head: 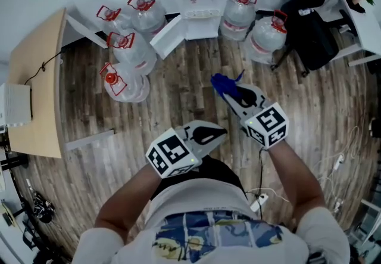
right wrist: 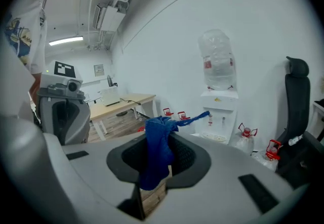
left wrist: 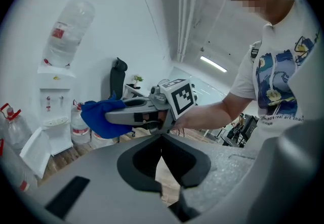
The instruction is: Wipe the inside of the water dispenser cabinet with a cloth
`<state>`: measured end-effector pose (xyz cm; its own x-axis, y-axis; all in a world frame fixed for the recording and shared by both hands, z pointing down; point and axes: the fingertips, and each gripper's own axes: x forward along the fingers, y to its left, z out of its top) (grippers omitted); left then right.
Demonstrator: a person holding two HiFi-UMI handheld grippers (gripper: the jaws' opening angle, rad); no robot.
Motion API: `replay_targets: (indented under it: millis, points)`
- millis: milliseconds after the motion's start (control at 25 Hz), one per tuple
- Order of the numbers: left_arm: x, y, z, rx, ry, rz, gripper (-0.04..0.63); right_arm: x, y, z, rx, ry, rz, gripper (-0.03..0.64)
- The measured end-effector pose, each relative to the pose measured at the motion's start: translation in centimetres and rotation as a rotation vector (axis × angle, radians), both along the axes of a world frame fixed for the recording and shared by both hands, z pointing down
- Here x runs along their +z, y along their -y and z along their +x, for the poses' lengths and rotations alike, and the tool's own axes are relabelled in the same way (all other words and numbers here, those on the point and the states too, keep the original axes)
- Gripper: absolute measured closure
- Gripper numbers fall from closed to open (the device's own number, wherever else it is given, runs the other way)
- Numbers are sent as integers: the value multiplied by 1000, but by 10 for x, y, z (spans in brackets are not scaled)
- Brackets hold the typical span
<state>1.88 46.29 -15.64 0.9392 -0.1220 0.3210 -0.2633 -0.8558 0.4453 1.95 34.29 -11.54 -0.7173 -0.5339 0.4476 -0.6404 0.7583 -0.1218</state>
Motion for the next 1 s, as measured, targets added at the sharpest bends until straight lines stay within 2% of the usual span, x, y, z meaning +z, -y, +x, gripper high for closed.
replay_targets:
  millis: [200,680,840,1000]
  points:
    - [18,55,9,48,-19,-40,592,24,69,1,37,-18,-32,543]
    - [75,217,-4,201,-59,-83,592,113,248,-28,125,-90,-108,541]
    - [115,274,1,172,-54,-101,592,164,305,-35,102,-105,-124,541]
    - [166,326,18,108,-62,-106,592,235,352,-36,30,-127,-134,541]
